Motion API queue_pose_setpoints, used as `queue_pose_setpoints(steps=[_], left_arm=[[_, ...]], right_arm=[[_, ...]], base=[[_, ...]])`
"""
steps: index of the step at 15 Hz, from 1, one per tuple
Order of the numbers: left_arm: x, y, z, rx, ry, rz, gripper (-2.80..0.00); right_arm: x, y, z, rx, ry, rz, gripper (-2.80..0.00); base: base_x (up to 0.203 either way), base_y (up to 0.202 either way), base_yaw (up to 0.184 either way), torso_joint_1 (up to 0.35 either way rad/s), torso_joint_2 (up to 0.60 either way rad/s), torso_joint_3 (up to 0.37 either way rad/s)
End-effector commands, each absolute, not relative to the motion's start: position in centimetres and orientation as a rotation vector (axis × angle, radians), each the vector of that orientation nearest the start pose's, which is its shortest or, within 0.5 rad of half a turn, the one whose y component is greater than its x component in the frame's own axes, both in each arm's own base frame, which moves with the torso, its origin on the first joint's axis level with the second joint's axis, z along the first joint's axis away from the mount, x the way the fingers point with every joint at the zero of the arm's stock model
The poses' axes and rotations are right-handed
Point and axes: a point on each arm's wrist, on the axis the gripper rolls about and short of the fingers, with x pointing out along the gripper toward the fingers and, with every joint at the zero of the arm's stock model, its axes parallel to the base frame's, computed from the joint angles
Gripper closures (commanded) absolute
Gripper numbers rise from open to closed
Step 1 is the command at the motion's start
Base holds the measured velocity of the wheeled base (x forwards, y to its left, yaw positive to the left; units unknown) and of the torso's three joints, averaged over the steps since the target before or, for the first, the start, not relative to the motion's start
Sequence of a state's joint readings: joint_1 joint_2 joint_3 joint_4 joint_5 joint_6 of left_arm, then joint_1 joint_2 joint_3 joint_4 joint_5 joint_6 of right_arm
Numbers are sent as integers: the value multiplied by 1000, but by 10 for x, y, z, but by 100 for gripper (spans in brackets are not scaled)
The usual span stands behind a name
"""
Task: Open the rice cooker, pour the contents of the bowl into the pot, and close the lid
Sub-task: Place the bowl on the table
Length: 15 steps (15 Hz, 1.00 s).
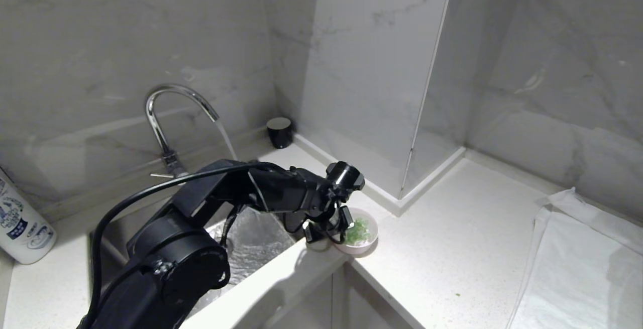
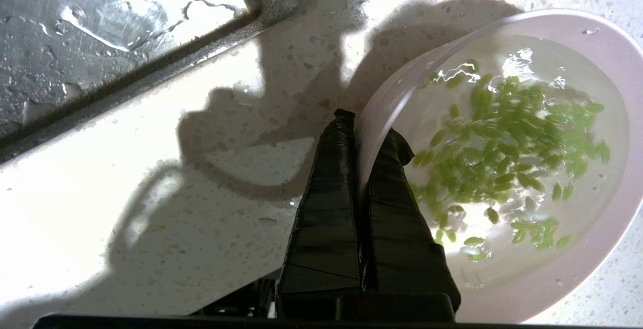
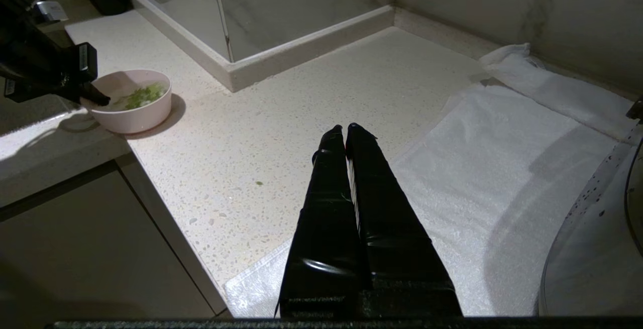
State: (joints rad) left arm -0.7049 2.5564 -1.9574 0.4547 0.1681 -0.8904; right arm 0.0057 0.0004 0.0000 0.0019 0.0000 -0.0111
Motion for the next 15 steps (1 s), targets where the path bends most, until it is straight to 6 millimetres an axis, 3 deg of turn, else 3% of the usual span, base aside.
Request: queue_pose_setpoints(steps=[1,2,3,9,12,15], left_arm=[[374,-313,37,-352,1083,-15,0],[375,-312,37,-353,1082,-11,0],[376,-312,36,-354,1082,-10,-280],[381,-305,46,-380,1054,-3,-280],[387,-286,72,-419,1029,18,-280],[379,-278,100,-428,1025,14,-280]], right_arm=[[-23,0,75,-12,4,6,0],[-23,0,74,-12,5,6,0],[-23,0,74,-11,5,6,0],[-23,0,74,-11,5,6,0],[-23,0,74,-11,5,6,0],[-23,0,74,-11,5,6,0]], base=[[0,0,0,0,0,0],[0,0,0,0,0,0],[0,0,0,0,0,0],[0,0,0,0,0,0],[0,0,0,0,0,0],[0,0,0,0,0,0]])
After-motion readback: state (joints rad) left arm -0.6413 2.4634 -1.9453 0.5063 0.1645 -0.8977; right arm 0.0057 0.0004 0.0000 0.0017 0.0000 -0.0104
